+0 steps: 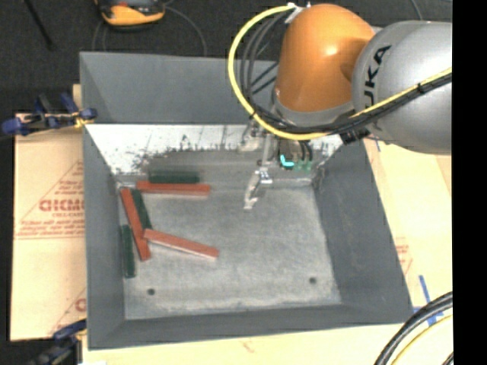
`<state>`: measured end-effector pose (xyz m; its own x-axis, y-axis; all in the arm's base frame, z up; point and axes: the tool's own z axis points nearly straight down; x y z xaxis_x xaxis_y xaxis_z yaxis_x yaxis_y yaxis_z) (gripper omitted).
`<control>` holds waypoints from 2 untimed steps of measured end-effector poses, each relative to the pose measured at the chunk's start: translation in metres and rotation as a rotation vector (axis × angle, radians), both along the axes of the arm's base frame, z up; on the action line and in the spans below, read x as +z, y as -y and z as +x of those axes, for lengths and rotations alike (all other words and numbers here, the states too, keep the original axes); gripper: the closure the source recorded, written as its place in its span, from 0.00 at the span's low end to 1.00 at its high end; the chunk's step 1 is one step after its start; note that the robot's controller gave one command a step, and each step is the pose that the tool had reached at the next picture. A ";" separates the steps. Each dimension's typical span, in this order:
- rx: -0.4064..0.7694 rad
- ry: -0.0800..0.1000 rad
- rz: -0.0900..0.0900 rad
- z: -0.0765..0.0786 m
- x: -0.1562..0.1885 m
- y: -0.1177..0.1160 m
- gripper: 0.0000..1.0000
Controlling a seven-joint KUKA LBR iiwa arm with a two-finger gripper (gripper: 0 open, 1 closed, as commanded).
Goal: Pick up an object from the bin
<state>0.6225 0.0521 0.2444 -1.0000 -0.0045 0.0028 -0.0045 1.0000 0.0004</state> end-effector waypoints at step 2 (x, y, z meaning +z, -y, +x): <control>0.019 0.013 0.000 -0.010 -0.045 -0.006 0.00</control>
Offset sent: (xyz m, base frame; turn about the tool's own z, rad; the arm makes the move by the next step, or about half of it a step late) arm -0.0360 0.0206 -0.1485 -0.0681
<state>0.6128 0.0581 0.1993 -0.9997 -0.0234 -0.0105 -0.0234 0.9997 -0.0001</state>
